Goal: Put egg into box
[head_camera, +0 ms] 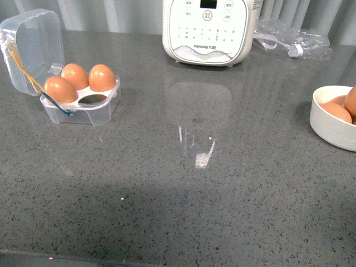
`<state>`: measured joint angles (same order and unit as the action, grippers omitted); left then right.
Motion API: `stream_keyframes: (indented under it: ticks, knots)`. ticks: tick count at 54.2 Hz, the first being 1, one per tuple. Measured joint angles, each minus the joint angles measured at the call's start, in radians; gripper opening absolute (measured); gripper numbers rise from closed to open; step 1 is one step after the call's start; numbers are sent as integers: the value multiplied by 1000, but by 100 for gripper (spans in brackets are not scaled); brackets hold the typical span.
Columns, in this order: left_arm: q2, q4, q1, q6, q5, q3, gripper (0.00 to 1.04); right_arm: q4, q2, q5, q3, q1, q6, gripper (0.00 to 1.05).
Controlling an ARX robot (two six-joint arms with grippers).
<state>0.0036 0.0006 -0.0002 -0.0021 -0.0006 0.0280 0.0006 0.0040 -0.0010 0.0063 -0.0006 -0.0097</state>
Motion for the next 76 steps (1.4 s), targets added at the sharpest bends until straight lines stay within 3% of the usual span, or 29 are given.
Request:
stream_keyframes:
  ticks: [31,38,42,55,66,76]
  knots:
    - [0,0,0,0,0,0,98,0,0,0,0,0,0,97]
    - [0,0,0,0,-1,0,98,-10,63,239,16,61,-39,97]
    - [0,0,0,0,1,0,98,35,109,254,21,53,-57,97]
    - [0,0,0,0,0,0,98,334,369,143,67,-40,-104,97]
    - [0,0,0,0,0,0,98,649,806,-5,200,-140,-62,97]
    - [0,0,0,0,0,0,98,699,1186,-34,388,-133,17,97]
